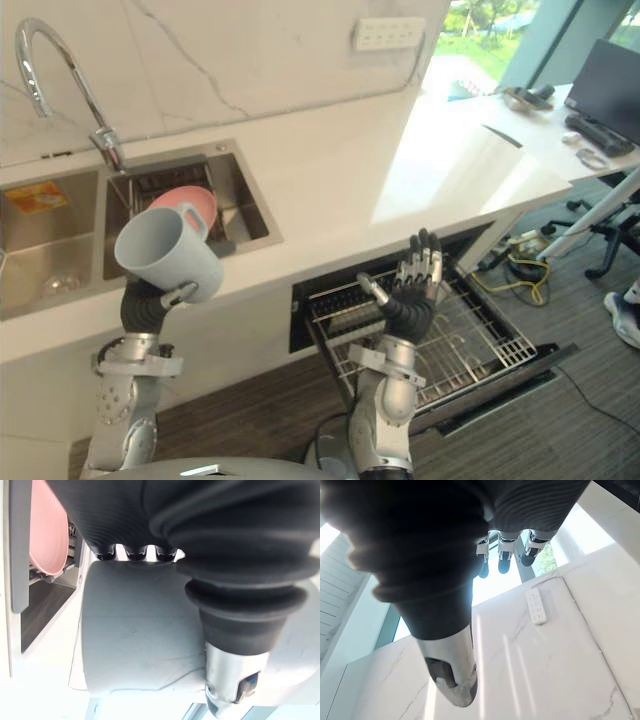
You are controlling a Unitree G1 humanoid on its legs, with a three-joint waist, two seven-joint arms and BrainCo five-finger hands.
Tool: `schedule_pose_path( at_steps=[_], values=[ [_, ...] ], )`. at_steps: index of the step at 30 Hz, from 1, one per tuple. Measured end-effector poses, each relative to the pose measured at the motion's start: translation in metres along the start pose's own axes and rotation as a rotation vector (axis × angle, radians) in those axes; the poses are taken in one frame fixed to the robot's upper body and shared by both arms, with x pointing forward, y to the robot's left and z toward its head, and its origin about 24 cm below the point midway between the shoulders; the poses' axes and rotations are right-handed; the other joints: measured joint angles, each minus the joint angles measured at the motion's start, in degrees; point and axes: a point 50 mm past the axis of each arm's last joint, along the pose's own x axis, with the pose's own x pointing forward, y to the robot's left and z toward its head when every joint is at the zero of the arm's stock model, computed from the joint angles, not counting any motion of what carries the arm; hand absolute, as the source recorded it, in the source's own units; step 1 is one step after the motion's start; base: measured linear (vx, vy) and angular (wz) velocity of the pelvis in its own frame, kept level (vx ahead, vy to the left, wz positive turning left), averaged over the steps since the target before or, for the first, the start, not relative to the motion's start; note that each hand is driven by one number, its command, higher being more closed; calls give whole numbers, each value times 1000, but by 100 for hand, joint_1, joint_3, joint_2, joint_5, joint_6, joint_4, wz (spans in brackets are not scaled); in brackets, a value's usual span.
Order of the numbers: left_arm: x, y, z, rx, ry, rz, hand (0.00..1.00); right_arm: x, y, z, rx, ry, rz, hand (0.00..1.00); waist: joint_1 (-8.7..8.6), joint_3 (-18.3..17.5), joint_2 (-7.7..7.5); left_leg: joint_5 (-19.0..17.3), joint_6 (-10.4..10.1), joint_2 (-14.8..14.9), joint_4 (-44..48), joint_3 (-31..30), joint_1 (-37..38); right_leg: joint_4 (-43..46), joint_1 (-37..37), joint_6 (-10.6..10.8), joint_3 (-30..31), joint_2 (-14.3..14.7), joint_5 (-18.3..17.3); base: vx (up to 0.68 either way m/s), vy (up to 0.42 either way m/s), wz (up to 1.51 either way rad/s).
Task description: Walk over to the sink, pick up the cup, carry it to the dishwasher, place the cup inside the dishwasher, then close the dishwasher door
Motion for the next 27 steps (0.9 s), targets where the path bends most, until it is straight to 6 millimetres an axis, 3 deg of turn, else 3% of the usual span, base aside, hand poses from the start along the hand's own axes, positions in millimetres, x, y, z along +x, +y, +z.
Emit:
schedule_pose_path(
  at_steps=[7, 12, 15, 16, 18, 20, 21, 22, 27],
  values=[
    [0, 7, -5, 19, 13, 53, 100, 1, 0, -1, 95, 5, 49, 0, 92, 3, -16, 56, 98, -49, 10, -211, -251, -467, -14, 8, 7, 95, 239, -48, 28, 9],
    [0, 10, 1, 32, -50, 74, 100, 2, 5, 2, 183, -7, 123, 0, 133, 78, -91, 88, 235, -73, 1443, -624, -742, -645, 168, -11, 445, 151, 270, -56, -19, -14],
    [0, 11, 7, 36, -92, 78, 100, 9, 21, 20, 237, -84, 205, 0, 167, 113, -159, 250, 329, -137, 1976, -850, -972, -972, 283, -99, 953, 244, 478, -18, 20, -65],
    [1, 9, 9, 34, -107, 72, 100, 12, 26, 26, 255, -112, 234, 0, 209, 148, -219, 21, 425, -143, 1918, -893, -1004, -1042, 264, -100, 1199, 254, 542, -28, 72, -83],
    [2, 5, 12, 36, -120, 64, 100, 16, 30, 30, 272, -129, 255, 0, 208, 151, -228, -163, 349, -95, 1519, -1060, -1005, -1081, 188, -109, 1459, 253, 569, -55, 106, -88],
    [5, 0, 18, 22, -156, 68, 100, 15, 34, 29, 281, -107, 281, 0, 154, 56, -20, -160, 376, 70, 546, -1150, -889, -1271, 101, -80, 1542, 374, 581, -21, 165, -84],
    [11, -7, 24, -5, -202, 59, 100, 16, 37, 30, 284, -93, 314, 0, 163, 27, 224, 208, 153, 258, 273, -822, -940, -533, -143, -58, 1482, 356, 559, 88, 179, -75],
    [11, -7, 24, -7, -201, 57, 100, 15, 38, 30, 292, -87, 312, 0, 142, 38, 157, 233, 118, 183, 247, -730, -875, -484, -137, 154, 1439, 237, 405, 149, 191, -71],
    [17, -17, 22, -46, -196, 15, 100, 14, 41, 29, 320, -61, 369, 0, 37, -7, 107, 587, -29, -30, -298, -506, -508, -656, -55, 376, 1482, 49, 506, 97, 88, -8]
  ],
)
